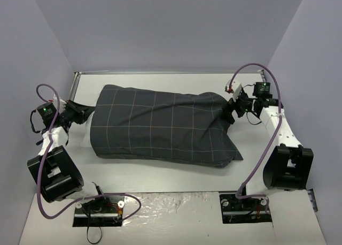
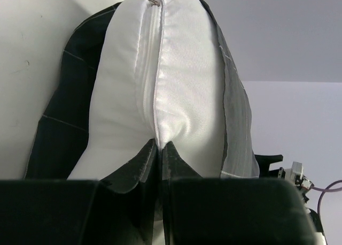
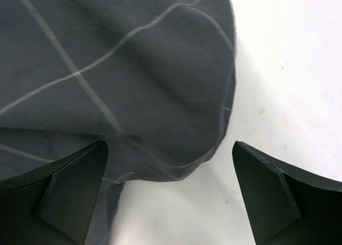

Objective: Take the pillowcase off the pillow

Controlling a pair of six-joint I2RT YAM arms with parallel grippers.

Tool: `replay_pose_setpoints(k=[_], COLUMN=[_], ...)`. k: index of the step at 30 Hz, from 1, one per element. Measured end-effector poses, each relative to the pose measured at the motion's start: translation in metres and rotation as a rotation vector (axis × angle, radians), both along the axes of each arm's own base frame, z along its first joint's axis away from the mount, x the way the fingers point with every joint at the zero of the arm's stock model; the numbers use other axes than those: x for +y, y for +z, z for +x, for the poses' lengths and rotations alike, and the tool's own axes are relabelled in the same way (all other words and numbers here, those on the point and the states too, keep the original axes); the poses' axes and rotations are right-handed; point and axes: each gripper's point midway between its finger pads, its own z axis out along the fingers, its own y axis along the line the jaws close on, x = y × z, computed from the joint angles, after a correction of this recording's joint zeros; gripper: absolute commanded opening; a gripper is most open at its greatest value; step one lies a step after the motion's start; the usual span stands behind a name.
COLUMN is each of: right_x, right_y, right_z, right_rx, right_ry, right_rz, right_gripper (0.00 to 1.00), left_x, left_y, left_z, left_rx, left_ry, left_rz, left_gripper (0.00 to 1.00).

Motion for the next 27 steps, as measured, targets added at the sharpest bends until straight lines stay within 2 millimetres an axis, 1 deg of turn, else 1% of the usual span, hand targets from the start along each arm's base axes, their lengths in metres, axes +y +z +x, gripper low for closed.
replay_pose_setpoints(k=[1,2,3,4,5,6,7,10,13,15,17,18,20,22,24,27], right_x=[-0.003,-0.005,-0.007,-0.009,-0.01,-0.01,-0.009,-0.002,0.004,0.005,0.001,-0.005,-0.025,-0.055,-0.086,-0.121], right_y=[-0.003,-0.005,-0.009,-0.013,-0.021,-0.026,-0.032,-0.043,-0.046,-0.042,-0.036,-0.031,-0.016,0.004,0.022,0.036], right_z=[0.005,0.012,0.02,0.027,0.034,0.036,0.038,0.039,0.033,0.031,0.032,0.035,0.042,0.046,0.047,0.045], right_rx=[-0.005,-0.012,-0.012,-0.013,-0.006,0.005,0.022,0.066,0.098,0.109,0.125,0.126,0.113,0.081,0.049,0.023], right_ry=[0.01,0.02,0.033,0.048,0.066,0.08,0.097,0.141,0.155,0.14,0.083,0.036,-0.077,-0.212,-0.336,-0.477], right_rz=[-0.021,-0.037,-0.05,-0.062,-0.072,-0.075,-0.074,-0.047,-0.016,-0.003,0.013,0.025,0.055,0.084,0.101,0.114], right_gripper=[0.95,0.88,0.84,0.71,0.63,0.55,0.31,0.0,0.0,0.0,0.0,0.0,0.0,0.0,0.0,0.0], left_x=[-0.001,-0.001,-0.002,-0.002,-0.003,-0.003,-0.004,-0.005,-0.006,-0.006,-0.006,-0.005,-0.005,-0.007,-0.012,-0.018], left_y=[0.0,0.0,0.0,0.0,0.0,0.0,0.0,0.0,0.0,0.001,0.004,0.007,0.011,0.018,0.027,0.039], left_z=[0.0,0.0,0.0,0.0,0.0,0.0,0.0,0.0,0.0,0.0,0.002,0.004,0.006,0.009,0.011,0.012], left_rx=[0.0,0.0,0.0,0.0,0.0,0.0,0.0,0.001,0.002,0.004,-0.001,-0.01,-0.025,-0.04,-0.056,-0.074], left_ry=[-0.002,-0.004,-0.005,-0.007,-0.008,-0.01,-0.012,-0.015,-0.016,-0.011,-0.002,0.006,0.021,0.032,0.03,0.025], left_rz=[0.0,-0.001,-0.001,-0.001,-0.001,-0.001,-0.001,-0.003,-0.007,-0.017,-0.034,-0.048,-0.079,-0.122,-0.164,-0.2], left_gripper=[0.02,0.02,0.02,0.02,0.02,0.02,0.02,0.02,0.02,0.02,0.02,0.02,0.02,0.02,0.02,0.02])
